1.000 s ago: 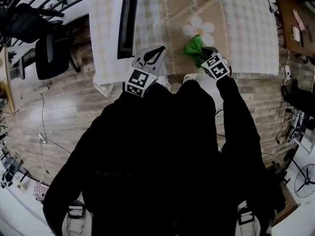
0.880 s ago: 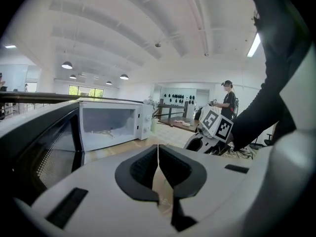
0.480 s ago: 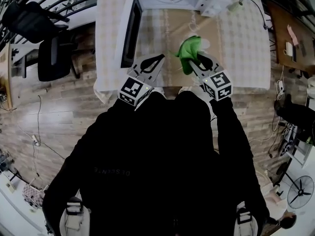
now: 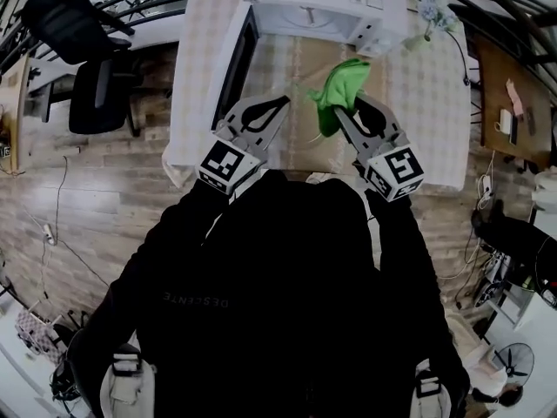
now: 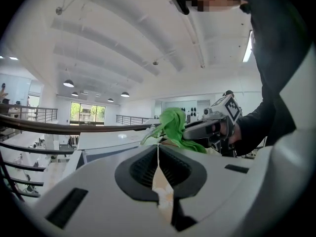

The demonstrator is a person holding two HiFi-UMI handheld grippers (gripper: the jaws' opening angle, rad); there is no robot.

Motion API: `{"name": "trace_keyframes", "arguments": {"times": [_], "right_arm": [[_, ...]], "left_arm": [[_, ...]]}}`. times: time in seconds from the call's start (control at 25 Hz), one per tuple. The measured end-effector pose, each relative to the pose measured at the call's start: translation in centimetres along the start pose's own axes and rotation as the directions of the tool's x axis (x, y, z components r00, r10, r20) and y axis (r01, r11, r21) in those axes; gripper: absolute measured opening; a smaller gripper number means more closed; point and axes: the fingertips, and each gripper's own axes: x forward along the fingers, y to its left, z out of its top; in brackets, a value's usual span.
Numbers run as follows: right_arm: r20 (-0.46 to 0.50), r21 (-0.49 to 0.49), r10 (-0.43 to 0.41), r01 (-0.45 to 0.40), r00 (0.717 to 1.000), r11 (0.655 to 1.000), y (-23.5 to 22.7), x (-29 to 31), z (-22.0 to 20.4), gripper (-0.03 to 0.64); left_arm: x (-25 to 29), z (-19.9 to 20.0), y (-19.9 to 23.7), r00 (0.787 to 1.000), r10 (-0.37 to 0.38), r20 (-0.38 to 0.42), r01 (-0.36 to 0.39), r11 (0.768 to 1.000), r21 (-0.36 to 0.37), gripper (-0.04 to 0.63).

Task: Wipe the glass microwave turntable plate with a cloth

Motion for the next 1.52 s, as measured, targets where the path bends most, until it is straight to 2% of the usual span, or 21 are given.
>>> {"name": "trace_keyframes", "arguments": {"times": [0.36, 0.64, 0.92, 1.24, 1.52], "right_arm": [[0.147, -0.055, 0.028, -0.02, 0.989, 0.998, 0.0, -0.9, 5.8, 0.129], [0.2, -0.09, 0.031, -0.013, 0.979, 0.996, -0.4, -0.8, 7.7, 0.129], [0.233, -0.107, 0.031, -0.006, 0.972, 0.994, -0.7, -1.1, 8.6, 0.129], [0.246, -0.13, 0.046, -0.015, 0.968, 0.991, -0.2, -1.6, 8.7, 0.124], [0.249, -0.109, 0.049, -0.022, 0.967, 0.994, -0.3, -1.8, 8.3, 0.124]], "left_arm": [[0.0, 5.7, 0.9, 0.994, 0.064, 0.086, -0.066, 0.998, 0.021, 0.021], [0.5, 7.9, 1.1, 0.99, 0.101, 0.097, -0.105, 0.994, 0.038, 0.021], [1.0, 8.4, 1.1, 0.984, 0.128, 0.123, -0.132, 0.991, 0.025, 0.021], [0.7, 8.2, 0.4, 0.983, 0.138, 0.118, -0.143, 0.989, 0.029, 0.021], [0.7, 7.9, -0.2, 0.984, 0.141, 0.113, -0.145, 0.989, 0.032, 0.021]]}}
